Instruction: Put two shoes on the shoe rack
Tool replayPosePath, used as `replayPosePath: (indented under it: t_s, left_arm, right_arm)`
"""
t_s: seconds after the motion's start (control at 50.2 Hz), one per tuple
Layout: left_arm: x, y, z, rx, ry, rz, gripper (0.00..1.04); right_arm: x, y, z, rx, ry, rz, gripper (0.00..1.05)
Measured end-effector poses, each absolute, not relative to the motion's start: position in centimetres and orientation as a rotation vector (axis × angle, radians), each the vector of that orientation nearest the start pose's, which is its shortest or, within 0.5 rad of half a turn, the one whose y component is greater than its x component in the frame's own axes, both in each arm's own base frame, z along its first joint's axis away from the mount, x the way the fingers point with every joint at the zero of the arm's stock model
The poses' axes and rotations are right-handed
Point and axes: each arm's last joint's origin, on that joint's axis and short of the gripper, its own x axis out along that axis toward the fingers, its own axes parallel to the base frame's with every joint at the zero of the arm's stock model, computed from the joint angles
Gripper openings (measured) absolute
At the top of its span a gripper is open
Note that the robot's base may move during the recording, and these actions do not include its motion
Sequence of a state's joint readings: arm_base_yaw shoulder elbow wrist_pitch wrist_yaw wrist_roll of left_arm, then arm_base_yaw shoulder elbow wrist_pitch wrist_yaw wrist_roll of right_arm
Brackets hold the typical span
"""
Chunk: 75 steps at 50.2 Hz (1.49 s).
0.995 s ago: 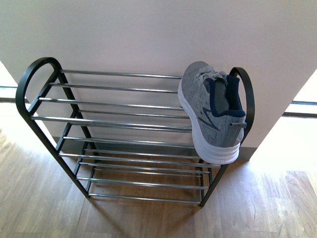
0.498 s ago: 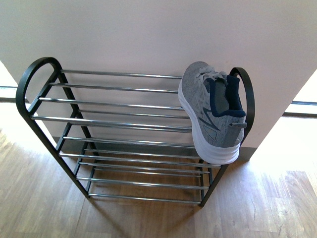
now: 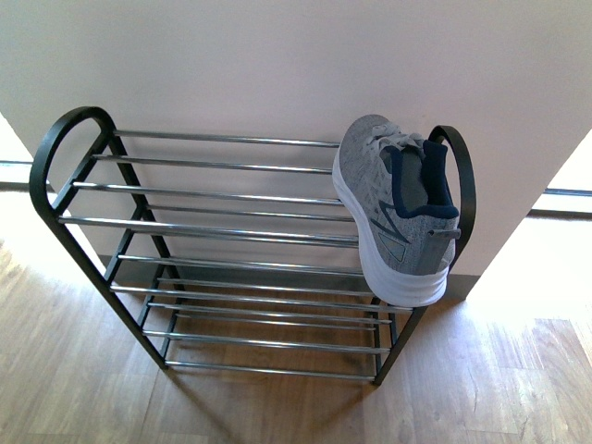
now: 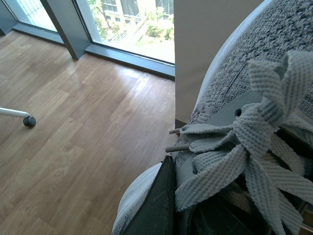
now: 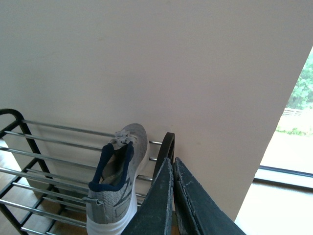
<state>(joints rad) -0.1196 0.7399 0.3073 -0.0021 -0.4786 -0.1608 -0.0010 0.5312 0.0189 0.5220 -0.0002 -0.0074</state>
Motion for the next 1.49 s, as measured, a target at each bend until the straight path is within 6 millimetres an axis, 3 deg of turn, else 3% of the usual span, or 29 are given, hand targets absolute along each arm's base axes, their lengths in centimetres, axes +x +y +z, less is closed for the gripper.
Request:
replayPosePath:
  t_s: [1.135,1.433,1.493]
  left_arm:
    - [15.8,-0.6,19.4,-0.028,0.388,0.385,0.02]
    - [15.8,-0.6,19.4,-0.028,0.388,0.385,0.02]
    - [15.8,-0.6,19.4,-0.028,0.388,0.385,0.02]
  right_arm:
    - [9.8,0.0,16.9,-0.007,-0.011,-0.001,0.02]
    - [9.7,0.0,17.0,-0.007,-0.015,-0.001,0.02]
    - [9.7,0.0,17.0,-0.007,-0.015,-0.001,0.09]
